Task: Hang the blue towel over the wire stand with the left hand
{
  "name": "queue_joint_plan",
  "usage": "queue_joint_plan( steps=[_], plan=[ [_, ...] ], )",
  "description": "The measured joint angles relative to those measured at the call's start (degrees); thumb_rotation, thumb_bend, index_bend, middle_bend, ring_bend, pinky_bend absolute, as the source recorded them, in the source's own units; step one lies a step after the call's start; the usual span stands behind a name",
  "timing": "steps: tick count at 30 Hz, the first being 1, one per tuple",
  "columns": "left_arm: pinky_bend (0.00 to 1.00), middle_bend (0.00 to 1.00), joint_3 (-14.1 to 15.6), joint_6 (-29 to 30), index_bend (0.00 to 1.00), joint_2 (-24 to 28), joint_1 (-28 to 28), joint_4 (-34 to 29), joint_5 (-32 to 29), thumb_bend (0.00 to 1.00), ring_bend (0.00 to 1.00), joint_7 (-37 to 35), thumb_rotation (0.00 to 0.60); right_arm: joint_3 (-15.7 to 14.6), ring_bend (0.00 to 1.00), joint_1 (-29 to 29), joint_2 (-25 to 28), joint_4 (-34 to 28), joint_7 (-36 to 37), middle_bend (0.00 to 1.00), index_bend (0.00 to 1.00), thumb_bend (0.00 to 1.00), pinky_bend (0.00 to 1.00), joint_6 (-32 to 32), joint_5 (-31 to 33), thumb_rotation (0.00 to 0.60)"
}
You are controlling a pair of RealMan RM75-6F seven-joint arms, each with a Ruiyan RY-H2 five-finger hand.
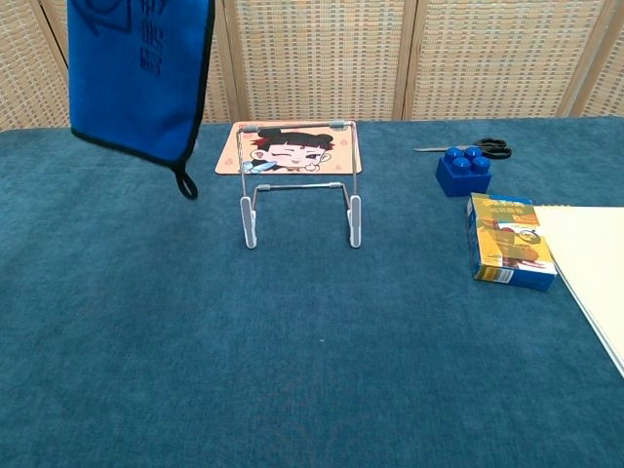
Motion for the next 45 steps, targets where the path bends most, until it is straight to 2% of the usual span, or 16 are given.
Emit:
queue_joint_plan(
  steps=[6,12,19,31,41,45],
  plan=[
    [0.0,0.0,-1.85,-1.35,0.78,-1.46,-6.39,8.26,-2.05,0.41,0.0,0.68,0.6,0.9,0.0,0.1,0.45,0.81,1.42,0.0,0.0,0.0,0.0,-0.67,1.64,0.6],
    [0.0,0.0,-2.3,-1.57,0.78,-8.28,-12.77,16.33,-2.25,0.41,0.0,-0.54,0.6,1.15,0.0,0.19,0.56,1.16,1.82,0.0,0.0,0.0,0.0,-1.08,2.22,0.6],
    [0.0,0.0,-0.72,-1.4,0.78,-16.68,-18.04,23.08,1.12,0.41,0.0,-3.92,0.6,1.23,0.0,0.36,0.56,1.7,2.43,0.0,0.0,0.0,0.0,-1.82,2.61,0.6],
    [0.0,0.0,1.31,-2.43,0.78,-24.32,-21.63,33.67,2.39,0.41,0.0,-6.9,0.6,1.23,0.0,0.26,0.33,1.98,2.11,0.0,0.0,0.0,0.0,-0.94,2.04,0.6],
    [0.0,0.0,1.78,-3.64,0.77,-28.33,-22.88,40.57,2.45,0.41,0.0,-8.62,0.6,1.27,0.0,0.1,0.4,1.9,2.19,0.0,0.0,0.0,0.0,-0.54,1.84,0.6],
    [0.0,0.0,0.67,-2.82,0.76,-29.7,-24.1,44.52,1.85,0.41,0.0,-8.12,0.6,1.3,0.0,0.05,0.36,2.16,2.29,0.0,0.0,0.0,0.0,-0.74,2.19,0.6]
  ],
)
